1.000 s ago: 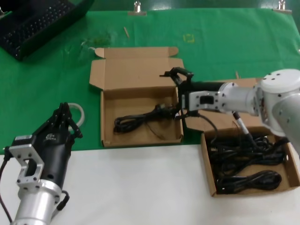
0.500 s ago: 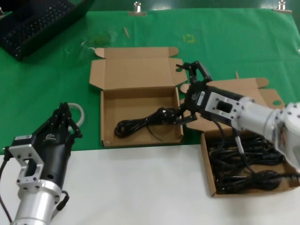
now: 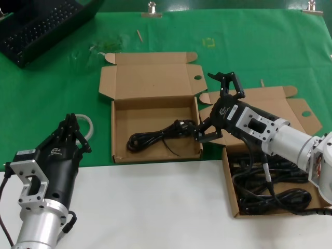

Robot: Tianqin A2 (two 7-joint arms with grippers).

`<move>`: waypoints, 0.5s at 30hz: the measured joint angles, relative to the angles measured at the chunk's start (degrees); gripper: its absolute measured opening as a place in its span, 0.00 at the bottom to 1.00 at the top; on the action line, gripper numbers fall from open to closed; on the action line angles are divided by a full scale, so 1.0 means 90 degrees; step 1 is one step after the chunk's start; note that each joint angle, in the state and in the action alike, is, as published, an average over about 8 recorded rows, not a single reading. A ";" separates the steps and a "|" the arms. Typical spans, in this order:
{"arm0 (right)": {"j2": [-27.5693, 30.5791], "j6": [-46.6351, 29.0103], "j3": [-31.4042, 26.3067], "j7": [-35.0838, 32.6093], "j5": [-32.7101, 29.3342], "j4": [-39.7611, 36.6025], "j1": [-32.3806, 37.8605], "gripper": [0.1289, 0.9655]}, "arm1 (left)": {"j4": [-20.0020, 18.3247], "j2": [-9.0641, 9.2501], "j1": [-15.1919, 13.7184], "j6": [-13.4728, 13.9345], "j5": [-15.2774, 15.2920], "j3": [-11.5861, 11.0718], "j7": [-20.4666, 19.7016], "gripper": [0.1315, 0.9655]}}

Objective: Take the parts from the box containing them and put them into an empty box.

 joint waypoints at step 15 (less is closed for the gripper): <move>-0.0003 0.0432 0.0140 0.0396 0.0072 0.0397 -0.0402 1.00 | 0.0000 0.0000 0.0000 0.0000 0.0000 0.0000 0.0000 0.18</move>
